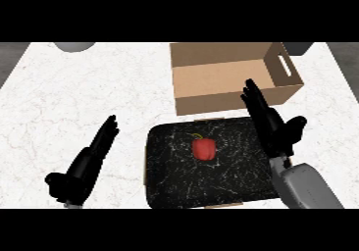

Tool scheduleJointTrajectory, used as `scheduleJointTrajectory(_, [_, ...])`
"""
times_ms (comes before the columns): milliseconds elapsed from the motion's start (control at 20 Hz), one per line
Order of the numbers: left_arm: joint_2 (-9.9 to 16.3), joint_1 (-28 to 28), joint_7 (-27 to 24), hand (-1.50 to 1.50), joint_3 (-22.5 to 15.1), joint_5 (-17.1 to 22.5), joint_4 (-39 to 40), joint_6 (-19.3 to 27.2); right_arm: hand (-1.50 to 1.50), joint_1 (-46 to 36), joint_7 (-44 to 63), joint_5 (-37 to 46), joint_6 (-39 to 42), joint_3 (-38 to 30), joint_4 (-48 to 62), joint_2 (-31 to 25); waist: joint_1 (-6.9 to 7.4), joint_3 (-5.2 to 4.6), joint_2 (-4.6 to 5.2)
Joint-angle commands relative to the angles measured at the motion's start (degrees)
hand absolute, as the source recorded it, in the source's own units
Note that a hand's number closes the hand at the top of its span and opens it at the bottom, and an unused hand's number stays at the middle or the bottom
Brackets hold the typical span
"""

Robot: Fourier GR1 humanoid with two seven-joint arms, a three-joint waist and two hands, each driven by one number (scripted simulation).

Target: Pick the bell pepper from the tray and place it in the cardboard box

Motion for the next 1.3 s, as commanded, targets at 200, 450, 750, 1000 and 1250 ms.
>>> scheduleJointTrajectory(200, [13.37, -3.10, 2.68, 0.00, 13.68, -7.62, 6.92, 5.69, -1.50, -5.42, -1.45, 6.95, 6.27, 7.87, -2.32, -1.51, 0.98, 0.60, -0.48])
scheduleJointTrajectory(450, [13.53, -3.12, 4.97, 0.00, 13.71, -9.69, 9.09, 8.19, -1.50, -7.29, -7.58, 33.19, 7.02, 19.15, 1.27, -19.45, 0.16, 0.46, -0.64])
scheduleJointTrajectory(750, [14.30, -7.40, 5.13, 0.00, 15.67, -11.64, 15.24, 7.67, -1.50, -3.14, -34.37, 17.91, 14.40, 9.03, 12.37, -12.96, -0.62, 0.69, -0.21])
scheduleJointTrajectory(1000, [13.20, -6.95, 3.82, 0.00, 16.18, -12.05, 15.95, 7.35, -1.50, -7.57, -30.47, 30.83, 10.36, 12.02, 11.00, -16.06, -1.02, 0.57, -0.65])
scheduleJointTrajectory(1250, [14.01, -9.54, 5.31, 0.00, 16.75, -12.31, 16.93, 6.77, -1.50, -13.13, -18.87, 40.85, 15.19, 18.08, 8.73, -20.70, -1.20, 0.49, -0.71])
